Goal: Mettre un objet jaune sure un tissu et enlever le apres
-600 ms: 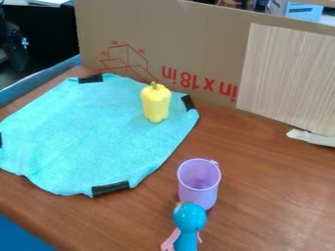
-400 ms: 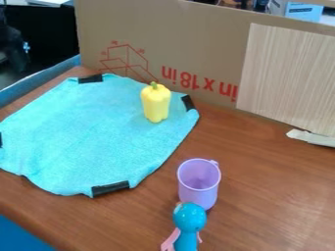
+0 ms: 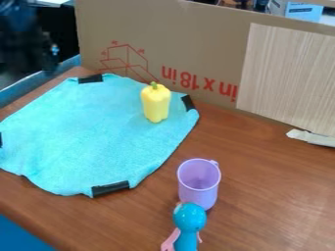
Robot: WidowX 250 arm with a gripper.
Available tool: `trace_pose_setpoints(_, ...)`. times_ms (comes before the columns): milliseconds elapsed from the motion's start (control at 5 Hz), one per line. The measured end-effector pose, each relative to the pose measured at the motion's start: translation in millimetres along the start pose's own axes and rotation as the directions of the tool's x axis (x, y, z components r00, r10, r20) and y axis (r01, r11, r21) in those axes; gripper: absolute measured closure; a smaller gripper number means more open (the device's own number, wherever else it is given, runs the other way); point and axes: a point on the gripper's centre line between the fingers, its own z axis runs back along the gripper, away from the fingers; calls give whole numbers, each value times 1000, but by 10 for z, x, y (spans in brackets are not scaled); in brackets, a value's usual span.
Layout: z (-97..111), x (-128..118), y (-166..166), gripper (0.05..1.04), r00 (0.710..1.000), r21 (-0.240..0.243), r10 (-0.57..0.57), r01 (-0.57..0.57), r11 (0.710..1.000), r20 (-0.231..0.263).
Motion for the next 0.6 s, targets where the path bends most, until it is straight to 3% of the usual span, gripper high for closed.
trace_pose_setpoints(400,-148,227,-617,84,999,33,-5,6,999,-32)
trace_pose_setpoints(600,-279,347,-818,84,998,84,21,-17,996,-51)
